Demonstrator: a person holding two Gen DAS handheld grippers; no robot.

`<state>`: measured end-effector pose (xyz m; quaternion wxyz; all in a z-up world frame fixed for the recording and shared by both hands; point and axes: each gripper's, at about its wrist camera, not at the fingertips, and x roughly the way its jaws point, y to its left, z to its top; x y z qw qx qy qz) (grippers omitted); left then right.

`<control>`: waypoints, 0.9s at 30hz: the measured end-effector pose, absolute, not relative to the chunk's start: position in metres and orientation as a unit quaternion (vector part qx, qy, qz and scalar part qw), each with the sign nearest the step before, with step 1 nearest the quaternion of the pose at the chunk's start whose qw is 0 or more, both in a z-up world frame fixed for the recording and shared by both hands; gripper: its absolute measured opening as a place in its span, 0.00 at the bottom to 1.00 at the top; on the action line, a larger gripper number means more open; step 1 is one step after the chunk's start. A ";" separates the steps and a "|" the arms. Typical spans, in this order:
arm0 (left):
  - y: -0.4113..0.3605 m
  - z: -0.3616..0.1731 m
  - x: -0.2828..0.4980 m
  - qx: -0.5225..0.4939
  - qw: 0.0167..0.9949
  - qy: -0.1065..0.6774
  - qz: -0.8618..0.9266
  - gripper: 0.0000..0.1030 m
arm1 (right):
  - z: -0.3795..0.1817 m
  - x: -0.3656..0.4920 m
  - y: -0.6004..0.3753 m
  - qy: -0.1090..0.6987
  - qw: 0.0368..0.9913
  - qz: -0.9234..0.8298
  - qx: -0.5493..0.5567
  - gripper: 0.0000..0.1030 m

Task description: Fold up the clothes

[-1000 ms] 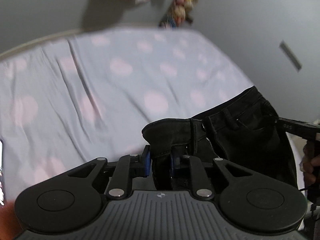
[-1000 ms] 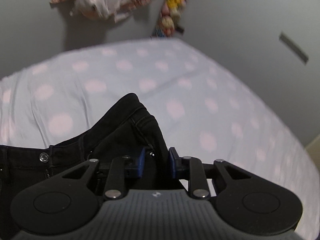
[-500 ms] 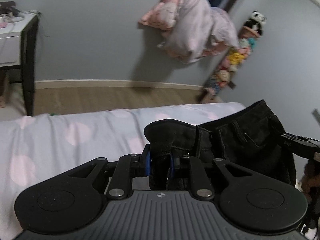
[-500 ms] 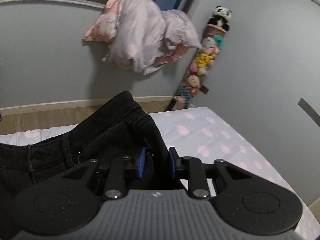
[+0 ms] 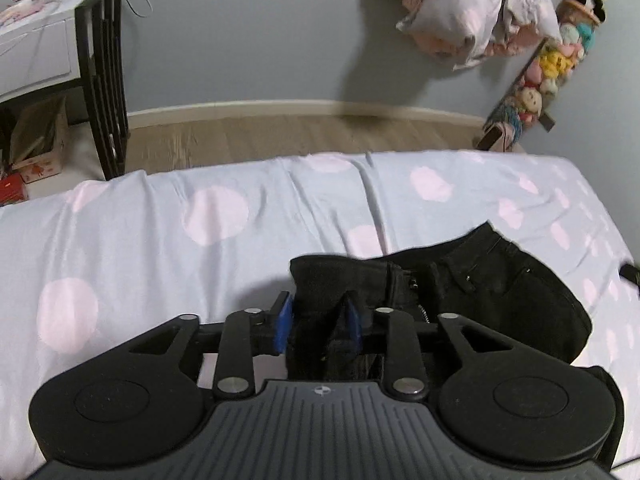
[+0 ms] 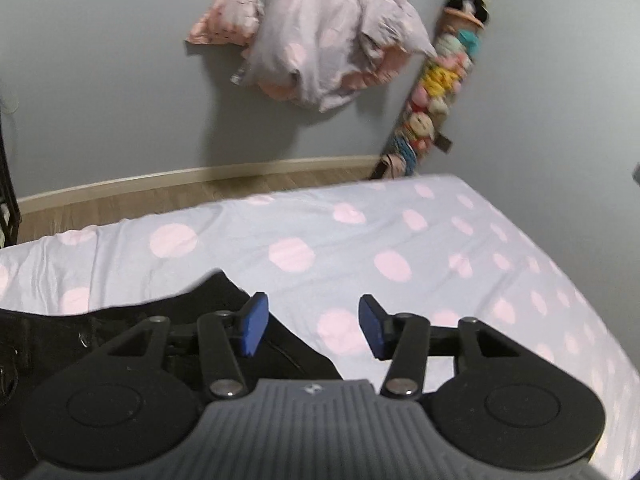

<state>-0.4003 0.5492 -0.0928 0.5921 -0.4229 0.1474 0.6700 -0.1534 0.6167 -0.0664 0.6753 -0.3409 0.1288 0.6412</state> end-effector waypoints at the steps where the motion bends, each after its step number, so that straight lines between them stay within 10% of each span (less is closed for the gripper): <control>1: 0.549 -0.094 -0.400 -0.424 0.589 0.151 0.671 0.40 | -0.065 -0.144 0.610 0.137 0.678 0.638 -0.338 0.52; 27: 0.415 -0.074 -0.190 -0.368 0.765 0.264 0.458 0.50 | -0.170 0.097 0.146 0.460 0.788 0.394 -0.114 0.59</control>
